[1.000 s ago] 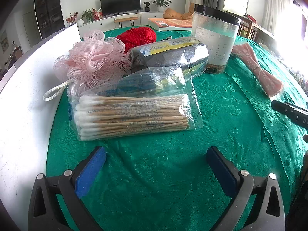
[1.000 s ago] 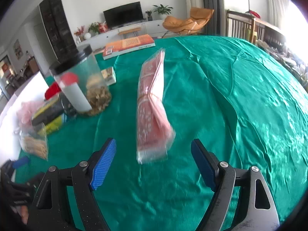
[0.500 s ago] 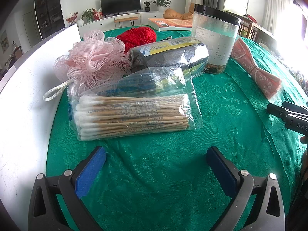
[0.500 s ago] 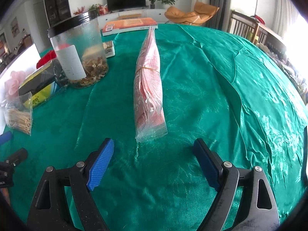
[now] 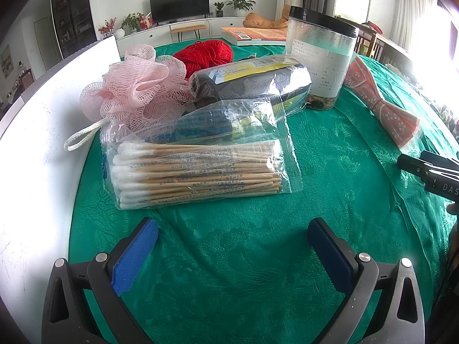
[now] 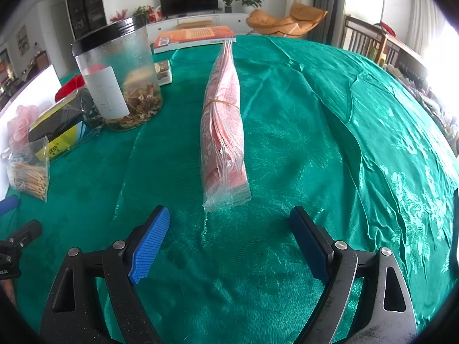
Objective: Organize soft objects
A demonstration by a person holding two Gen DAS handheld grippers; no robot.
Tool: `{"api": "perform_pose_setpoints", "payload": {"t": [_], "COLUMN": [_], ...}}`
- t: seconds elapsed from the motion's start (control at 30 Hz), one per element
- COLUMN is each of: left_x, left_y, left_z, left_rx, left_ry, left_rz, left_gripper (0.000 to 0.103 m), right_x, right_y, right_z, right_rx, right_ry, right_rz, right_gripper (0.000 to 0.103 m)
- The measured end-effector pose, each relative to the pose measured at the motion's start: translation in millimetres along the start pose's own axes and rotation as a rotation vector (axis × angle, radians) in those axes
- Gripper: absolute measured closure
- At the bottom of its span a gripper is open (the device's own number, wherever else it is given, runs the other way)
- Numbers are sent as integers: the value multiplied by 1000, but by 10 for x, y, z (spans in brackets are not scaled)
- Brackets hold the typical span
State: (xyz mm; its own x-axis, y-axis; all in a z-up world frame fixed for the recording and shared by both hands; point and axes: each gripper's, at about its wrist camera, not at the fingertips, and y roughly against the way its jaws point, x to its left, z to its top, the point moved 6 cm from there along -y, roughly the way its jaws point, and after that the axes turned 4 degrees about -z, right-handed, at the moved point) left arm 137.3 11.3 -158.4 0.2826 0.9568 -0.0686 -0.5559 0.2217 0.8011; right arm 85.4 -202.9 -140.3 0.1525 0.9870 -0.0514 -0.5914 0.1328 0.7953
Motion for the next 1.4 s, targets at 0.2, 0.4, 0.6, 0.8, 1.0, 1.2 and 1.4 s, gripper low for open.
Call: {"api": "perform_pose_setpoints", "payload": {"t": [0.2, 0.4, 0.6, 0.8, 1.0, 1.2, 1.4], "left_x": [1, 2, 30, 17, 359, 571, 523], "left_y": [0, -1, 71, 641, 678, -360, -1075], "left_z": [0, 0, -16, 343, 1451, 2095, 2075], "left_rx": [0, 0, 54, 87, 37, 207, 331], "left_ry": [0, 0, 11, 72, -43, -133, -135], "left_rz": [0, 0, 1, -216, -106, 28, 75], "left_gripper": [0, 0, 0, 0, 0, 1, 7], "right_x": [-2, -2, -1, 1, -21, -288, -417], "right_y": [2, 2, 4, -25, 53, 336, 11], "right_z": [-1, -1, -2, 16, 0, 123, 644], "right_rx": [0, 0, 0, -3, -20, -63, 42], "right_ry": [0, 0, 0, -6, -52, -241, -234], "right_rz": [0, 0, 1, 16, 78, 184, 183], "right_gripper": [15, 15, 15, 15, 16, 16, 16]}}
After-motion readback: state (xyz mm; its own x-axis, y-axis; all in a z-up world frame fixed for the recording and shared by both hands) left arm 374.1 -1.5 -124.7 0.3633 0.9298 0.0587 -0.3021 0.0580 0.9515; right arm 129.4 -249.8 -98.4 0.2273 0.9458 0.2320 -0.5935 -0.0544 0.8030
